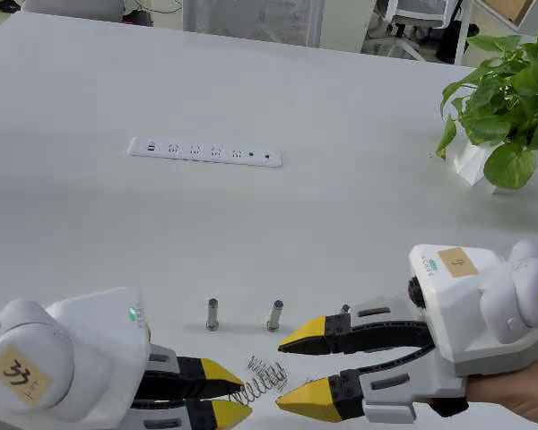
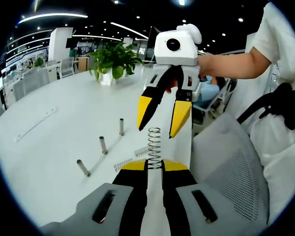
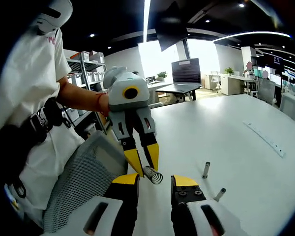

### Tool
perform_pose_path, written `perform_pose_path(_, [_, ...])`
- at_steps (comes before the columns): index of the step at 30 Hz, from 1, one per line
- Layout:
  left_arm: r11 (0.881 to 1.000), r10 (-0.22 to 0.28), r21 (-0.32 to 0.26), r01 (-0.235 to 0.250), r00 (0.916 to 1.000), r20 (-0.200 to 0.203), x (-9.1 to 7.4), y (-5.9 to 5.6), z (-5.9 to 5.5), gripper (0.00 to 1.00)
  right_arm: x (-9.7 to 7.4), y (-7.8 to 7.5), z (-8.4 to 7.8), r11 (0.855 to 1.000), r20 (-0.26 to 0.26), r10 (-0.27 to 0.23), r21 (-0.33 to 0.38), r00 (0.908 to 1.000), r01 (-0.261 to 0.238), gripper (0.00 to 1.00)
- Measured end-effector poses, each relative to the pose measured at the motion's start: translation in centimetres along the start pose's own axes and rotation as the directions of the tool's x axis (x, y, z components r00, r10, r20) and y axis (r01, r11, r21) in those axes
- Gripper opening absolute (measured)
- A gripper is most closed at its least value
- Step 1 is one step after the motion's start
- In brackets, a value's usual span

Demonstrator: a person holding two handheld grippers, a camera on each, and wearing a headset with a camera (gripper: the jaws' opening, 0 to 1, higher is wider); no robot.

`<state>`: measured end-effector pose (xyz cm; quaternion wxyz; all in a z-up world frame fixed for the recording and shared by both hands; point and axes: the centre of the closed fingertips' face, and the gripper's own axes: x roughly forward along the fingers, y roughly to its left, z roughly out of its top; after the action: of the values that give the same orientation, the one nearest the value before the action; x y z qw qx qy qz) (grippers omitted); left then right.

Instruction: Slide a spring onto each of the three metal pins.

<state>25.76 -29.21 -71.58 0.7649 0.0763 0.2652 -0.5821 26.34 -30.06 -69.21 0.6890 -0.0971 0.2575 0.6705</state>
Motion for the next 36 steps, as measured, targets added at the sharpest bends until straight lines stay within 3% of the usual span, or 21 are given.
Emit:
perform_pose_path(11, [1.000,-0.015,0.011,0.015,0.9995,0.027,-0.1,-0.3,0.8,0.07,0.1,0.4,0.1,0.999,-0.020,0.034,-0.014,0.9992,-0.034,0.09])
perform_pose_path(23, [0.999,-0.030,0.016,0.029,0.9992,0.027,0.0,-0.7,0.5,0.07,0.2,0.8,-0.1,0.999,-0.040,0.047,-0.015,0.9981,-0.048,0.07])
perform_pose_path(36, [0.999,-0.039,0.011,0.039,0.9988,0.030,0.2,-0.8,0.5,0.07,0.3,1.2,0.9,0.997,-0.060,0.045,-0.065,0.9972,-0.049,0.07])
